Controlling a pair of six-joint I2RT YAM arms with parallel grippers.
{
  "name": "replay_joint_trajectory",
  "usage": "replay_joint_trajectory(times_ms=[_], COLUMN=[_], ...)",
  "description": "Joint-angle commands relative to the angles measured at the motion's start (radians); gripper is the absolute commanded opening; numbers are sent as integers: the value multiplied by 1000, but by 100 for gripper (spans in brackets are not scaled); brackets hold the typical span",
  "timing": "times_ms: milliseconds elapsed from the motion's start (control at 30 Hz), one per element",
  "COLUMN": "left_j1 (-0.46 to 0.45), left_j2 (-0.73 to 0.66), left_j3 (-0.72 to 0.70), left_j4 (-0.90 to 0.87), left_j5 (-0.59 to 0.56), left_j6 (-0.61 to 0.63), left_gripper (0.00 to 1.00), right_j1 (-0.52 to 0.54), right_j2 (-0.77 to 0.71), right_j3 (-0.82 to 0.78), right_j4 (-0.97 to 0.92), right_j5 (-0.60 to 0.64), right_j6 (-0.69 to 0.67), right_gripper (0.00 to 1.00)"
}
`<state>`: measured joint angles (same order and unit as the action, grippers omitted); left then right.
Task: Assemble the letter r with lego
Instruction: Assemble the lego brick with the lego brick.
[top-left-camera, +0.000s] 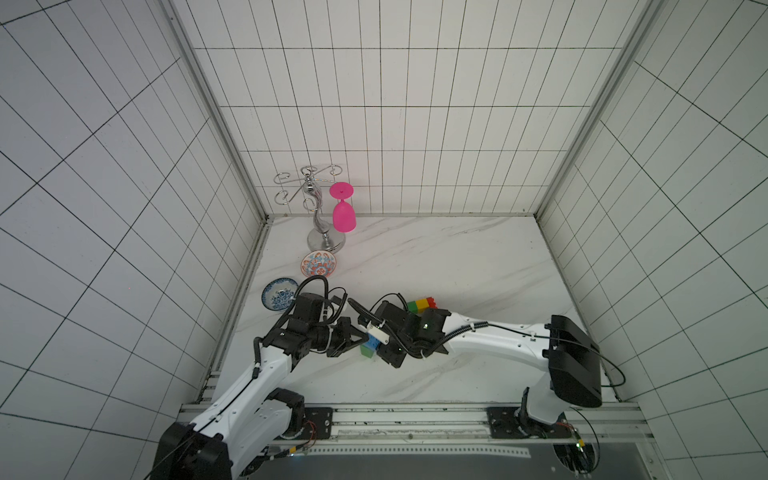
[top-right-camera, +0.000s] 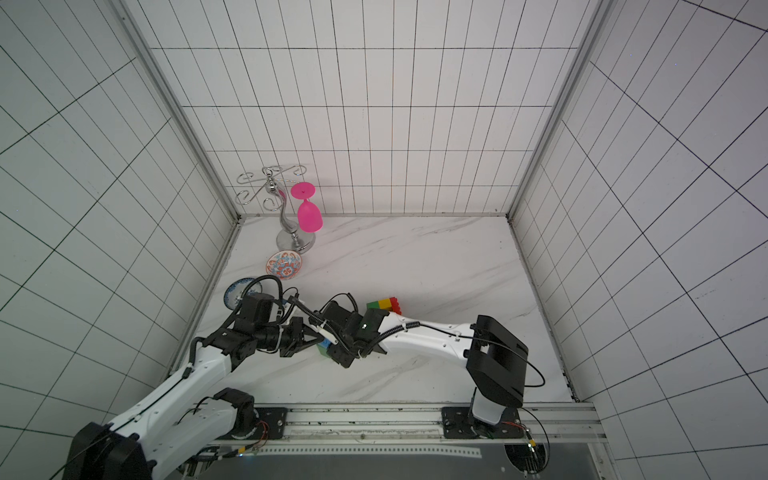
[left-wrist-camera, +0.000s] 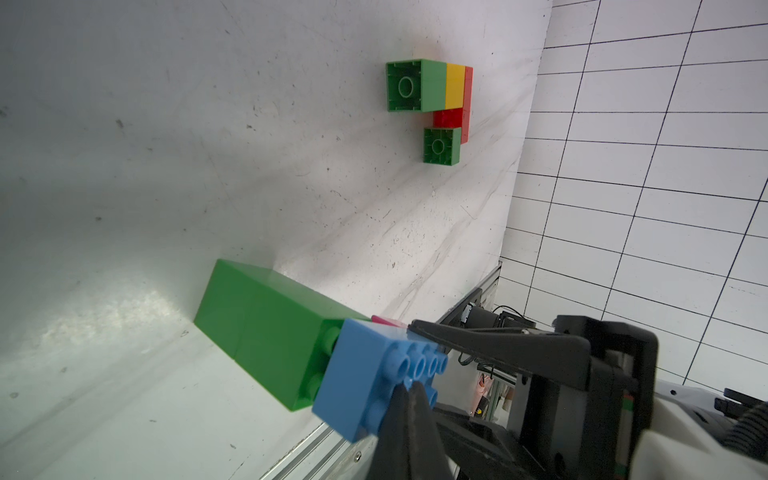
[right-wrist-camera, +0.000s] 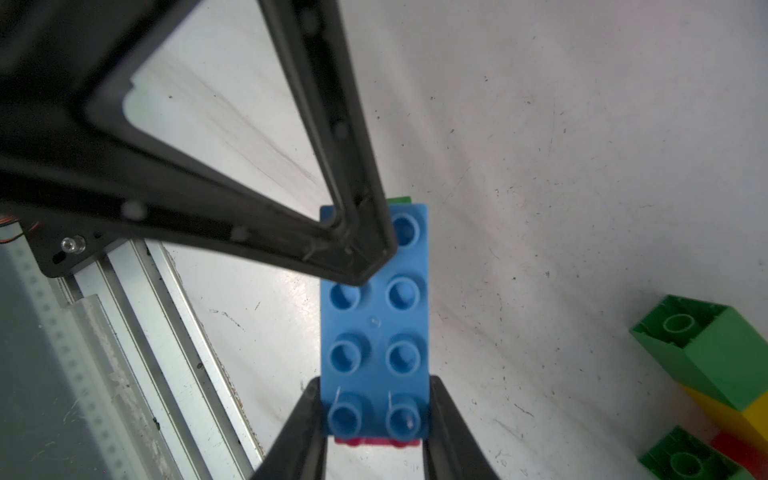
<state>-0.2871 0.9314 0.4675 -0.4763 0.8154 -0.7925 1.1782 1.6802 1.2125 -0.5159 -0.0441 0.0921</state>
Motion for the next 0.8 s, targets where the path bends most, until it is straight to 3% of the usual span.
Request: replay_joint_trajectory(times_ms=[0, 467, 767], left_j1=[2, 3, 3], left_j2=[3, -32, -5], left_j3=[-12, -48, -152], left_j4=[-54, -32, 18], left_j5=[-80, -79, -92], left_j6=[18, -8, -50], left_gripper=[0, 0, 0], right_j1=[0, 8, 8], right_j2=[19, 28, 18], right_j3=[15, 33, 31], right_j4=[-9, -35, -44], right_j5=[-20, 0, 7], right_j6=[-6, -20, -15], right_gripper=[0, 0, 0])
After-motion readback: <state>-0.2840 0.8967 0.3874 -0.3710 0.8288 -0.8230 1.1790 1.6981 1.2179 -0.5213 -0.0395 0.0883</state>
